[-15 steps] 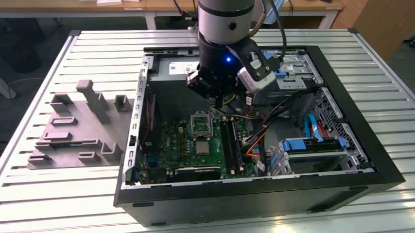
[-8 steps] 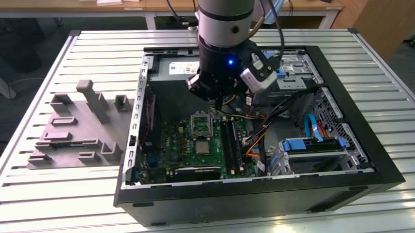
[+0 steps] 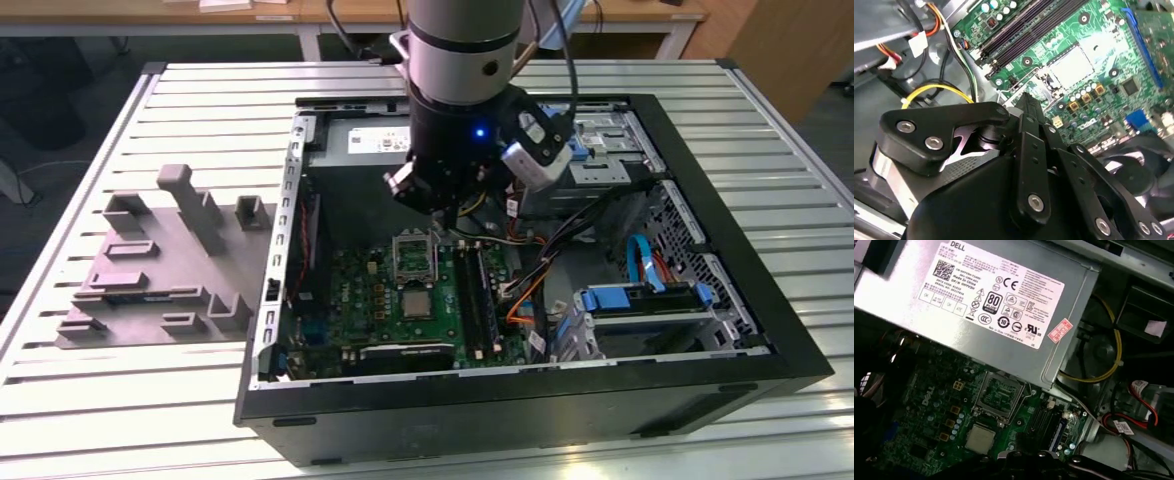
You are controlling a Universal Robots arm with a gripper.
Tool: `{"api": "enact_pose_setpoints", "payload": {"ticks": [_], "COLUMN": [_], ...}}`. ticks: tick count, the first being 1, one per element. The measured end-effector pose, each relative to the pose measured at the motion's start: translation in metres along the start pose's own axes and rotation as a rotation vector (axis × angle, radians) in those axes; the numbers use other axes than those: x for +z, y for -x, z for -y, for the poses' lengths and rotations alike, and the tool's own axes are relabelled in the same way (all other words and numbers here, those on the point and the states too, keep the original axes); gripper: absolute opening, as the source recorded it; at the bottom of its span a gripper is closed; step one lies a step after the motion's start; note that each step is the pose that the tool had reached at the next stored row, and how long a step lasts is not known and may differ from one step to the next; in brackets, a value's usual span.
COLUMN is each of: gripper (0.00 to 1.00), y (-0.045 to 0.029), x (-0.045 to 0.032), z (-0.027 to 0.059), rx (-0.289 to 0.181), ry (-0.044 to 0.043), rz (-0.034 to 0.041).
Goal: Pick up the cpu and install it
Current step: 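Close the cpu cover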
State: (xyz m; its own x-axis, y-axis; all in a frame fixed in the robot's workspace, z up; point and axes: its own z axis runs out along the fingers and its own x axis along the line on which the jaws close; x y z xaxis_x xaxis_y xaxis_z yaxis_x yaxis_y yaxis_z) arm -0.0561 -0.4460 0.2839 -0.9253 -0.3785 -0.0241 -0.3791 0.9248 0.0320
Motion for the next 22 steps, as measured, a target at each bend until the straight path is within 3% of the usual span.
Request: {"api": "enact_pose_setpoints", "payload": {"ticks": [17, 22], "gripper": [0.11, 0.11], "y": [-0.0003, 0.0004], "x": [0.0138, 0.0155], "z": [0.0004, 0.0008], "rx": [-0.307, -0.339], "ry": [0.0074, 0.0088], "rz": [-0.0098, -0.0105]}}
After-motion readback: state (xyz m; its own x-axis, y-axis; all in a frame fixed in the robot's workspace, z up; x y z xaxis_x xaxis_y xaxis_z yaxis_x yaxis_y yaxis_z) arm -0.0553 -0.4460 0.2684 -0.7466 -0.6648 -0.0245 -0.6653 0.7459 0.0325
